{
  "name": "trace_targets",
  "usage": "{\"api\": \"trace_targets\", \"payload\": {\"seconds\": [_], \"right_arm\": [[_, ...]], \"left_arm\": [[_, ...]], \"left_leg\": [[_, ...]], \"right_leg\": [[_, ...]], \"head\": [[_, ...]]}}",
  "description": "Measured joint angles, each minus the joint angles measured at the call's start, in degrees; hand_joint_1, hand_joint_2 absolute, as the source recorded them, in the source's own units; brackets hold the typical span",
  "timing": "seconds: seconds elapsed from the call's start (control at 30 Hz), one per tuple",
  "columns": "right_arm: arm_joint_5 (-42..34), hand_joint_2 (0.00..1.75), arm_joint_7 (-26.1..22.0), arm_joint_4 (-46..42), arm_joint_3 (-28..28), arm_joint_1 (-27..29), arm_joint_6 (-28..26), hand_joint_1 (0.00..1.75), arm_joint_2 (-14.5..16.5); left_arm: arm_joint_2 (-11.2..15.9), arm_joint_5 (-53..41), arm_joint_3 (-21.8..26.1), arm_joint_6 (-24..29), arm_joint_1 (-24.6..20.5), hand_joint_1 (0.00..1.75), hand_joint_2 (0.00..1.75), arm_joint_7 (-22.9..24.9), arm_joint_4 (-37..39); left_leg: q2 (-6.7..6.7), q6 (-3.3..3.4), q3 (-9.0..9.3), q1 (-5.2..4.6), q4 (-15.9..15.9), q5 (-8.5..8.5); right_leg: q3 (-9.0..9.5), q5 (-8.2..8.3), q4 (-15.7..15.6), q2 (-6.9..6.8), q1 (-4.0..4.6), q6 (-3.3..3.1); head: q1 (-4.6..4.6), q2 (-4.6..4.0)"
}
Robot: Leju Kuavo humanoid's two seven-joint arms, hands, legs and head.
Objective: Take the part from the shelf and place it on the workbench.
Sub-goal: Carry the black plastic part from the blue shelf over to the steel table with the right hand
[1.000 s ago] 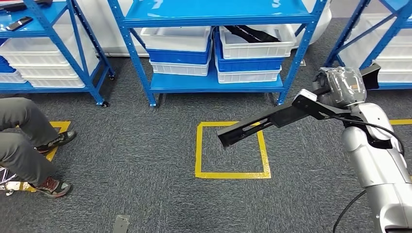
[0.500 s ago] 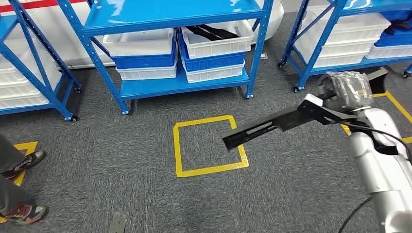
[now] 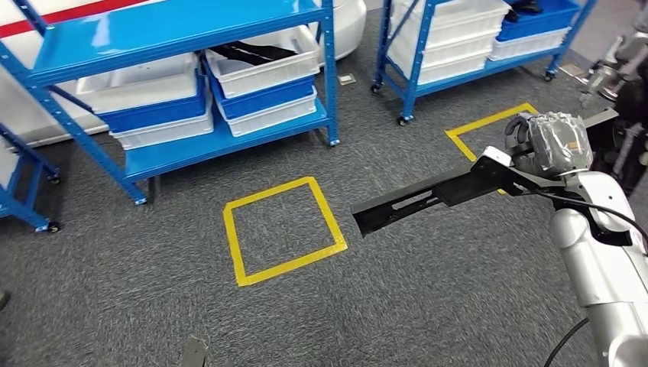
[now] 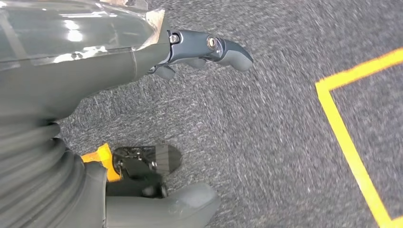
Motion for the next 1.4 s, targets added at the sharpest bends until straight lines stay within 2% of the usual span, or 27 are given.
{"api": "trace_targets", "payload": {"seconds": [0.07, 0.13, 0.17, 0.2, 0.3, 0.33, 0.4, 0.43, 0.5, 0.53, 0.6, 0.63, 0.67, 0.73, 0.77, 0.8, 0.83, 0.9, 0.97, 1.03, 1.1, 1.13, 1.17, 1.23, 1.3, 1.37, 1.4], "right_arm": [[0.1, 1.75, -0.03, 0.01, -0.02, -0.18, 0.04, 1.52, 0.16], [0.2, 1.75, -0.04, 0.07, -0.02, -0.19, 0.11, 1.52, 0.32], [0.23, 1.75, -0.04, 0.09, -0.03, -0.22, 0.14, 1.52, 0.34], [0.24, 1.75, -0.04, 0.09, -0.04, -0.33, 0.15, 1.52, 0.35], [0.29, 1.75, -0.04, 0.15, -0.06, -0.78, 0.19, 1.52, 0.48], [0.33, 1.75, -0.04, 0.21, -0.05, -0.83, 0.22, 1.52, 0.55], [0.42, 1.75, -0.05, 0.29, -0.1, -0.73, 0.28, 1.52, 0.44], [0.44, 1.75, -0.05, 0.31, -0.17, -0.64, 0.29, 1.52, 0.3], [0.45, 1.75, -0.05, 0.35, -0.29, -0.93, 0.32, 1.52, -0.09], [0.43, 1.75, -0.05, 0.39, -0.31, -1.16, 0.36, 1.52, -0.15], [0.41, 1.75, -0.05, 0.48, -0.29, -1.34, 0.45, 1.52, -0.16], [0.42, 1.75, -0.05, 0.53, -0.28, -1.21, 0.5, 1.52, -0.16], [0.44, 1.75, -0.06, 0.58, -0.28, -1.08, 0.53, 1.52, -0.16], [0.47, 1.75, -0.07, 0.63, -0.28, -1.01, 0.56, 1.52, -0.17], [0.5, 1.75, -0.07, 0.63, -0.27, -1.1, 0.58, 1.52, -0.14], [0.52, 1.75, -0.04, 0.64, -0.26, -1.1, 0.6, 1.52, -0.13], [0.55, 1.75, -0.03, 0.64, -0.28, -0.97, 0.61, 1.52, -0.18], [0.62, 1.75, -0.06, 0.64, -0.3, -0.58, 0.61, 1.52, -0.3], [0.67, 1.75, -0.13, 0.62, -0.31, -0.45, 0.61, 1.52, -0.4], [0.72, 1.75, -0.11, 0.6, -0.29, -0.61, 0.61, 1.52, -0.4], [0.74, 1.75, -0.11, 0.6, -0.23, -0.65, 0.61, 1.52, -0.27], [0.75, 1.75, -0.11, 0.6, -0.21, -0.61, 0.62, 1.52, -0.21], [0.76, 1.75, -0.1, 0.6, -0.2, -0.59, 0.62, 1.52, -0.19], [0.8, 1.75, -0.04, 0.57, -0.23, -0.6, 0.6, 1.52, -0.21], [0.86, 1.75, 0.01, 0.52, -0.27, -0.66, 0.57, 1.52, -0.21], [0.89, 1.75, 0.06, 0.51, -0.28, -0.61, 0.56, 1.52, -0.22], [0.9, 1.75, 0.1, 0.5, -0.31, -0.49, 0.56, 1.52, -0.35]], "left_arm": [[-0.01, 0.0, -0.01, 0.01, 0.06, 0.0, 1.75, 0.0, 0.02], [-0.05, 0.0, -0.02, 0.01, 0.08, 0.0, 1.75, 0.0, 0.03], [-0.1, 0.0, -0.02, 0.01, 0.08, 0.0, 1.75, 0.0, 0.02], [-0.15, 0.0, -0.01, 0.01, 0.08, 0.0, 1.75, -0.01, 0.02], [0.15, -0.04, -0.03, 0.1, 0.15, 0.0, 1.75, -0.07, 0.04], [0.26, -0.07, -0.04, 0.13, 0.16, 0.0, 1.75, -0.1, 0.04], [0.31, -0.16, -0.03, 0.2, 0.12, 0.0, 1.75, -0.2, 0.02], [0.31, -0.18, 0.0, 0.2, 0.04, 0.0, 1.75, -0.21, 0.01], [0.14, -0.23, 0.03, 0.21, 0.02, 0.0, 1.75, -0.25, -0.01], [-0.01, -0.25, 0.04, 0.19, 0.06, 0.0, 1.75, -0.25, 0.0], [-0.34, -0.26, 0.03, 0.16, 0.17, 0.0, 1.75, -0.24, 0.02], [-0.48, -0.26, 0.03, 0.15, 0.19, 0.0, 1.75, -0.24, 0.03], [-0.56, -0.26, 0.03, 0.16, 0.18, 0.0, 1.75, -0.24, 0.03], [-0.58, -0.26, 0.04, 0.16, 0.15, 0.0, 1.75, -0.23, 0.03], [-0.42, -0.26, 0.04, 0.16, 0.09, 0.0, 1.75, -0.21, 0.03], [-0.33, -0.28, 0.03, 0.16, 0.06, 0.0, 1.75, -0.2, 0.03], [-0.3, -0.3, 0.01, 0.17, 0.04, 0.0, 1.75, -0.19, 0.03], [-0.39, -0.31, -0.02, 0.22, 0.05, 0.0, 1.75, -0.17, 0.03], [-0.4, -0.27, -0.02, 0.26, 0.02, 0.0, 1.75, -0.15, 0.03], [-0.41, -0.26, -0.02, 0.3, 0.06, 0.0, 1.75, -0.15, 0.04], [-0.42, -0.26, -0.02, 0.33, 0.11, 0.0, 1.75, -0.15, 0.05], [-0.44, -0.26, -0.02, 0.33, 0.12, 0.0, 1.75, -0.16, 0.05], [-0.46, -0.27, -0.02, 0.33, 0.12, 0.0, 1.75, -0.19, 0.05], [-0.46, -0.28, -0.02, 0.33, 0.12, 0.0, 1.75, -0.29, 0.04], [-0.14, -0.3, -0.02, 0.34, 0.08, 0.0, 1.75, -0.41, 0.04], [0.19, -0.33, -0.03, 0.35, 0.04, 0.0, 1.75, -0.45, 0.05], [0.18, -0.35, -0.03, 0.35, 0.01, 0.0, 1.75, -0.45, 0.04]], "left_leg": [[-2.35, 0.03, -3.28, -0.04, 7.22, -4.06], [-2.76, 0.79, -5.56, -0.37, 11.62, -5.06], [-2.97, 1.55, -5.37, -0.67, 10.94, -3.95], [-3.56, 2.72, -4.11, -1.14, 8.11, -1.93], [-7.72, 7.22, 0.24, -2.97, -1.41, 3.02], [-8.4, 8.01, 0.72, -3.39, -2.56, 3.46], [-7.3, 8.46, 1.36, -3.62, -4.15, 4.21], [-6.42, 8.39, 1.97, -3.56, -5.55, 4.96], [-4.67, 8.33, 3.11, -3.13, -8.4, 6.6], [-3.77, 7.98, 3.33, -2.93, -9.08, 7.05], [-1.92, 7.27, 3.25, -2.49, -9.27, 7.19], [-1.03, 6.68, 3.15, -2.21, -9.13, 7.05], [-0.18, 5.95, 2.99, -1.84, -8.78, 6.82], [1.45, 4.01, 2.28, -0.96, -6.9, 5.81], [2.13, 2.97, 1.62, -0.71, -5.53, 5.02], [2.73, 2.1, 0.95, -0.62, -4.21, 4.22], [3.24, 1.47, 0.5, -0.66, -3.27, 3.6], [3.99, 1.07, 0.35, -0.61, -2.78, 3.14], [2.31, 0.78, 0.29, -0.2, -1.85, 1.89], [-1.05, 0.48, -1.38, 0.13, 2.85, -1.79], [-2.54, 0.62, -4.41, 0.06, 10.05, -5.56], [-2.7, 0.95, -5.54, -0.1, 12.46, -6.34], [-2.87, 1.6, -5.72, -0.39, 12.85, -5.95], [-4.29, 3.78, -3.11, -1.53, 7.82, -2.43], [-7.39, 6.38, 0.34, -2.69, 1.17, 0.8], [-8.7, 7.51, 1.58, -3.37, -1.54, 1.64], [-8.04, 7.59, 1.74, -3.56, -2.21, 1.96]], "right_leg": [[-0.48, 0.35, 0.01, 1.48, 0.5, -0.54], [-0.79, 0.6, 0.03, 3.12, 1.31, -0.94], [-0.85, 0.71, 0.02, 3.93, 1.78, -1.1], [-0.86, 0.84, -0.02, 4.76, 2.28, -1.3], [-0.9, 1.48, -0.44, 7.02, 2.69, -1.56], [-0.95, 1.75, -0.68, 7.75, 2.48, -1.36], [-1.02, 2.54, -1.6, 9.28, 2.27, -0.65], [-1.26, 2.76, -1.74, 8.91, 2.4, -0.49], [-2.79, 1.41, 0.74, 6.04, 2.9, -0.76], [-4.23, -0.15, 3.86, 3.99, 2.88, -0.97], [-7.08, -2.98, 10.54, 2.04, 2.34, -0.5], [-7.6, -3.5, 12.19, 1.51, 1.82, 0.16], [-7.01, -3.21, 11.7, 1.02, 1.23, 1.11], [-3.25, -1.43, 5.63, -0.77, 0.08, 3.38], [-1.57, -0.84, 2.82, -1.75, -0.13, 4.14], [-0.68, -0.65, 1.25, -2.27, -0.25, 4.06], [-0.61, -0.87, 0.96, -2.33, -0.18, 3.54], [-1.24, -0.9, 1.63, -0.97, -0.1, 1.83], [-1.58, -0.63, 1.63, 0.19, -0.07, 0.97], [-1.79, -0.29, 1.51, 1.32, 0.02, 0.39], [-2.06, -0.01, 1.47, 2.56, 0.43, -0.02], [-2.24, 0.14, 1.47, 3.24, 0.75, -0.23], [-2.38, 0.31, 1.47, 4.01, 1.1, -0.46], [-2.42, 0.6, 1.43, 5.61, 1.73, -0.76], [-2.33, 1.0, 1.2, 7.05, 1.83, -0.71], [-2.47, 1.67, 0.68, 8.46, 1.41, -0.14], [-2.53, 2.19, 0.1, 9.3, 1.23, 0.3]], "head": [[-0.24, 0.0], [-0.33, 0.0], [-0.33, 0.0], [-0.32, 0.0], [0.14, 0.0], [0.29, 0.0], [0.26, 0.0], [0.24, 0.0], [0.48, 0.0], [0.65, 0.0], [0.83, 0.0], [0.87, 0.0], [0.86, 0.0], [0.87, 0.0], [1.02, 0.0], [1.07, 0.0], [0.95, 0.0], [0.61, 0.0], [0.37, 0.0], [0.1, 0.0], [-0.08, 0.0], [-0.11, 0.0], [-0.1, 0.0], [-0.1, 0.0], [0.09, 0.0], [0.19, 0.0], [0.15, 0.0]]}}
